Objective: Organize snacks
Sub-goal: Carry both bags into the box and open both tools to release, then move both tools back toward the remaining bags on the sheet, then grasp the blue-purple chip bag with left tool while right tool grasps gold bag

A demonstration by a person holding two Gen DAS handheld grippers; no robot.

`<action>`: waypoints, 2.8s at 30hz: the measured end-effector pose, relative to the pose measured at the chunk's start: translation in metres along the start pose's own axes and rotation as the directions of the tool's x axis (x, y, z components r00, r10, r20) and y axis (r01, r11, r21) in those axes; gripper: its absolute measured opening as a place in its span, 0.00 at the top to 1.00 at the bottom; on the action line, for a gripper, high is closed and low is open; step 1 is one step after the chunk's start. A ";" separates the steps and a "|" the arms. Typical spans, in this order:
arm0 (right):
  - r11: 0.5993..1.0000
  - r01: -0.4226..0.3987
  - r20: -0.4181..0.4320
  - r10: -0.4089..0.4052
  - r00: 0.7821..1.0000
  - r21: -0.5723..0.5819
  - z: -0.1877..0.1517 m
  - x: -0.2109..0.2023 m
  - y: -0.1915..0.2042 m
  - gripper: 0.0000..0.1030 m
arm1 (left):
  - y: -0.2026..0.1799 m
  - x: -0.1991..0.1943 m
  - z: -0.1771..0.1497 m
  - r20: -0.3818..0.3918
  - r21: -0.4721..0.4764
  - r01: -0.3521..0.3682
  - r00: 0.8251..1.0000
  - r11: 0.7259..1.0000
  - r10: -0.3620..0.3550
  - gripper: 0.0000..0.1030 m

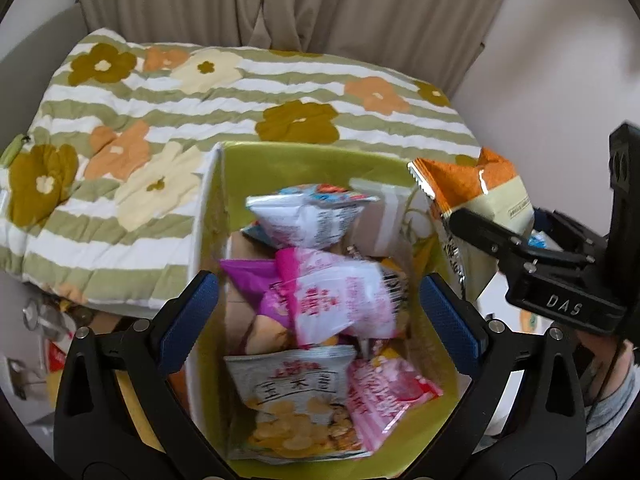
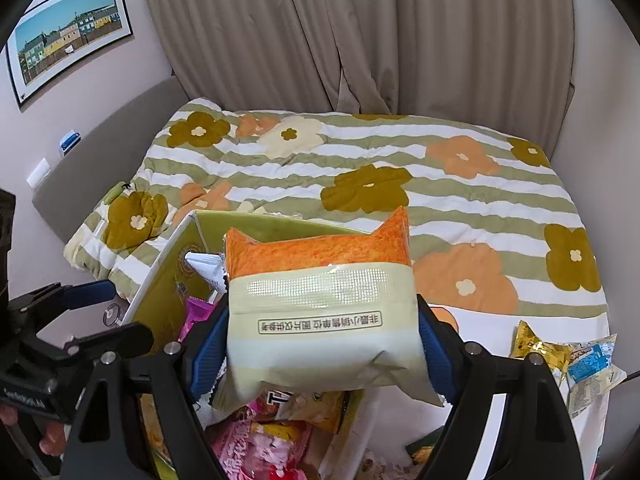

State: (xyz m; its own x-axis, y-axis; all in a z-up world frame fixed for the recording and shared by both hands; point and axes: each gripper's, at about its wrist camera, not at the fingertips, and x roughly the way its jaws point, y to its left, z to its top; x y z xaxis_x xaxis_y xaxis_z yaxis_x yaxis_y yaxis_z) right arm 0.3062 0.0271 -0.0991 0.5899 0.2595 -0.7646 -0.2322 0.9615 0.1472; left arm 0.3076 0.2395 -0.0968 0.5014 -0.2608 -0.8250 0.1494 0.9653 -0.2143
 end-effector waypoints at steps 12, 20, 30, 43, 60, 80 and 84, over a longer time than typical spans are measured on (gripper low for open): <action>1.000 -0.014 -0.043 0.015 0.999 0.018 0.008 0.037 0.018 0.03 | 0.025 0.011 -0.010 -0.033 -0.011 -0.012 0.999 1.000 0.012 0.03; 1.000 -0.001 -0.020 0.001 1.000 -0.006 -0.006 0.034 0.018 0.00 | 0.026 0.019 -0.019 -0.055 -0.014 0.000 0.998 1.000 -0.001 0.03; 1.000 -0.011 -0.011 0.011 1.000 -0.016 -0.014 0.010 0.016 0.00 | 0.005 0.009 -0.023 -0.030 -0.012 0.000 1.000 1.000 0.000 0.03; 1.000 -0.014 0.066 0.016 0.998 -0.025 -0.033 -0.067 -0.059 0.00 | -0.102 -0.025 -0.046 0.085 -0.001 -0.029 0.996 1.000 0.028 0.03; 1.000 -0.004 0.115 0.006 0.993 -0.014 -0.087 -0.144 -0.185 0.00 | -0.257 -0.010 -0.115 0.080 0.057 -0.072 0.995 0.996 0.067 0.03; 0.998 -0.010 -0.014 0.009 1.000 -0.058 -0.149 -0.088 -0.266 0.00 | -0.321 0.118 -0.183 0.062 0.259 -0.498 0.864 0.828 0.500 0.03; 0.996 -0.008 -0.039 0.005 0.999 -0.085 -0.142 -0.061 -0.271 0.00 | -0.316 0.142 -0.182 0.047 0.284 -0.538 0.834 0.794 0.549 0.03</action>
State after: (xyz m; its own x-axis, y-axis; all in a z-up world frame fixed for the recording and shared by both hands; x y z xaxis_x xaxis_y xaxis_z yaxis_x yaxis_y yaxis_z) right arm 0.2228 -0.2622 -0.1812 0.5579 0.2602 -0.7881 -0.3017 0.9482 0.0995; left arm 0.1768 -0.0997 -0.2416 0.5407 0.3115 -0.7814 0.0909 0.9018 0.4225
